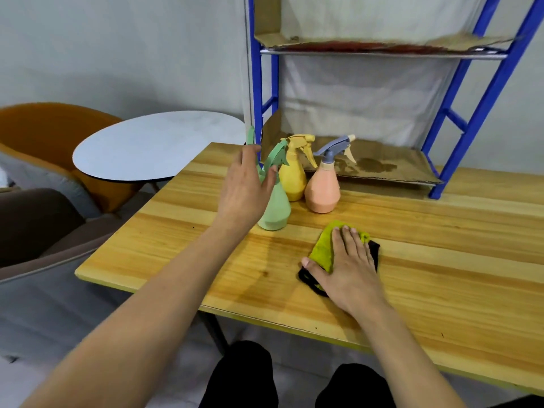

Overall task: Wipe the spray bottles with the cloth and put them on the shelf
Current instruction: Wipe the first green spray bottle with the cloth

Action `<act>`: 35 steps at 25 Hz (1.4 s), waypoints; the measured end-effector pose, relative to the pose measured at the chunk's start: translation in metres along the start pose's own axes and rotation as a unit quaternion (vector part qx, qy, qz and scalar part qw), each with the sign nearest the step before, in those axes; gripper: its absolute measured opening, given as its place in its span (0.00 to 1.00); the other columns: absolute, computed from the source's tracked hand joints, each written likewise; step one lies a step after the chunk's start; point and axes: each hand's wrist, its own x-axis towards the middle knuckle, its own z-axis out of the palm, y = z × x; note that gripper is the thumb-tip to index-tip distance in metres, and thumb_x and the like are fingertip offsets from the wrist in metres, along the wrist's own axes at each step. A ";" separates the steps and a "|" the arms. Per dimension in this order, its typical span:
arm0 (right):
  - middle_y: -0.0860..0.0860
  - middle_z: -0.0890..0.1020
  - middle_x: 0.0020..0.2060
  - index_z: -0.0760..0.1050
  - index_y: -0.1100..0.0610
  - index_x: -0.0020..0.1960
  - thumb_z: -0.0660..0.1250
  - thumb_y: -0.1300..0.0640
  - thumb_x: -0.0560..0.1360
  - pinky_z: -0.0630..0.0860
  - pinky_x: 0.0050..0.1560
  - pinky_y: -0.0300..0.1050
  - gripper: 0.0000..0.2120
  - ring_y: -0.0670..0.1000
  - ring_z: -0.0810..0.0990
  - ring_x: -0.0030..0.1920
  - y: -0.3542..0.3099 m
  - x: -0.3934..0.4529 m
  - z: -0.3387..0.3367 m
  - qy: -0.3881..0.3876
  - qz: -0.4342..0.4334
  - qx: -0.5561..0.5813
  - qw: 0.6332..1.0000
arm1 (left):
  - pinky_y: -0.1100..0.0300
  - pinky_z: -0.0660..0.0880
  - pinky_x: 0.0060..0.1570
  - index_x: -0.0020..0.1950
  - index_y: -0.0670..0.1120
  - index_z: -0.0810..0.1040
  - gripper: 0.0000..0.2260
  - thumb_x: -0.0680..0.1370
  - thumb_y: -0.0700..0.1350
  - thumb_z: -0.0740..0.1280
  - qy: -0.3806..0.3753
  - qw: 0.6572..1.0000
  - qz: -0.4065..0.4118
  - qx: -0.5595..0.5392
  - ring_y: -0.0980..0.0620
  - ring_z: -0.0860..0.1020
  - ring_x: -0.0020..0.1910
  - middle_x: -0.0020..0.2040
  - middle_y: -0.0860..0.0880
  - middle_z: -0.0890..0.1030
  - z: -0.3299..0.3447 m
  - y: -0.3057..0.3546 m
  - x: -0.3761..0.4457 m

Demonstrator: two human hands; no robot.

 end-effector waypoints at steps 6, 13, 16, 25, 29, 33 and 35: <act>0.43 0.51 0.82 0.52 0.43 0.82 0.56 0.33 0.79 0.42 0.81 0.47 0.35 0.43 0.43 0.81 0.021 -0.019 -0.008 0.000 -0.082 0.022 0.996 | 0.49 0.81 0.43 0.65 0.47 0.73 0.17 0.83 0.58 0.63 -0.021 0.998 -0.045 0.035 0.43 0.82 0.51 0.57 0.43 0.82 0.025 -0.003 0.018; 0.44 0.36 0.81 0.37 0.40 0.81 0.56 0.22 0.70 0.38 0.80 0.54 0.50 0.45 0.34 0.80 0.016 -0.015 -0.014 -0.016 -0.029 0.021 0.999 | 0.58 0.75 0.38 0.58 0.48 0.74 0.13 0.83 0.57 0.65 -0.083 0.995 0.000 -0.051 0.48 0.79 0.51 0.57 0.46 0.81 0.010 -0.005 0.003; 0.49 0.54 0.82 0.53 0.44 0.82 0.57 0.32 0.78 0.55 0.78 0.56 0.36 0.53 0.51 0.81 0.015 -0.020 -0.002 0.058 -0.046 0.002 0.997 | 0.50 0.79 0.47 0.59 0.49 0.75 0.12 0.83 0.56 0.66 -0.097 0.990 0.040 -0.091 0.49 0.81 0.49 0.52 0.50 0.82 0.002 -0.001 -0.019; 0.52 0.79 0.56 0.80 0.58 0.62 0.60 0.50 0.82 0.68 0.61 0.43 0.16 0.56 0.76 0.60 0.007 -0.006 -0.014 0.291 0.055 0.416 0.860 | 0.54 0.81 0.52 0.60 0.53 0.77 0.09 0.82 0.55 0.67 -0.119 0.972 0.049 -0.196 0.60 0.82 0.50 0.52 0.57 0.83 -0.006 0.003 -0.060; 0.52 0.83 0.54 0.81 0.53 0.56 0.61 0.49 0.79 0.73 0.58 0.42 0.13 0.50 0.79 0.57 -0.034 0.019 -0.059 0.340 0.040 0.577 0.742 | 0.45 0.82 0.54 0.63 0.53 0.78 0.11 0.83 0.55 0.67 -0.107 0.969 0.058 -0.216 0.52 0.83 0.53 0.53 0.54 0.84 -0.003 -0.003 -0.064; 0.45 0.82 0.46 0.77 0.53 0.54 0.59 0.50 0.84 0.72 0.51 0.33 0.10 0.39 0.78 0.48 -0.071 0.020 -0.045 0.340 0.001 0.571 0.747 | 0.59 0.80 0.49 0.63 0.48 0.78 0.09 0.84 0.49 0.66 -0.075 0.967 0.113 -0.215 0.54 0.82 0.50 0.53 0.52 0.83 0.010 0.003 -0.066; 0.43 0.80 0.43 0.77 0.56 0.55 0.56 0.47 0.85 0.68 0.45 0.29 0.15 0.40 0.76 0.43 -0.076 0.020 -0.037 0.380 0.013 0.537 0.753 | 0.65 0.78 0.45 0.62 0.47 0.77 0.08 0.84 0.48 0.66 -0.061 0.966 0.130 -0.216 0.56 0.82 0.48 0.51 0.52 0.83 0.014 0.004 -0.069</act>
